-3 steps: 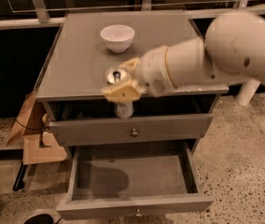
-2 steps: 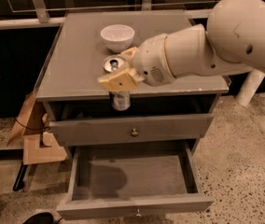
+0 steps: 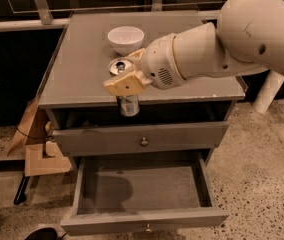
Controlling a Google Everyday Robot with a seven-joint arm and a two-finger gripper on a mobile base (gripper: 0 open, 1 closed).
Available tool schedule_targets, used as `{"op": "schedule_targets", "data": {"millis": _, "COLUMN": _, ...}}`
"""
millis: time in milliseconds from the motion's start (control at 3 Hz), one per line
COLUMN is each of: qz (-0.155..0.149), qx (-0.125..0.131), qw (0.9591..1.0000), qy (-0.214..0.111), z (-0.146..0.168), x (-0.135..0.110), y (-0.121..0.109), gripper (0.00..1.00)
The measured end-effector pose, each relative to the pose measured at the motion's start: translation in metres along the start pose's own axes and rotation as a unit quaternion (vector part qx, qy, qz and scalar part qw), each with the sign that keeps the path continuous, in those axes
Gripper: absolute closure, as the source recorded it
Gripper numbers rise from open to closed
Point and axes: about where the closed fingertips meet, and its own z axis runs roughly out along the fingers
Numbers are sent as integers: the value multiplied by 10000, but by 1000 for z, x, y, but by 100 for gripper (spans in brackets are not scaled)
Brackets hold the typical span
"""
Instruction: Pick redbull can from middle drawer and place on counter
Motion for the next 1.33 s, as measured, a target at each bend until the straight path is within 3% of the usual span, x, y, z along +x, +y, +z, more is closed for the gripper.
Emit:
{"op": "schedule_targets", "data": {"millis": 667, "qz": 355, "qx": 287, "qw": 9990, "qy": -39, "z": 18, "x": -16, "y": -67, "gripper": 100}}
{"op": "schedule_targets", "data": {"millis": 1333, "qz": 545, "qx": 469, "qw": 9969, "qy": -325, "z": 42, "x": -2, "y": -116, "gripper": 100}}
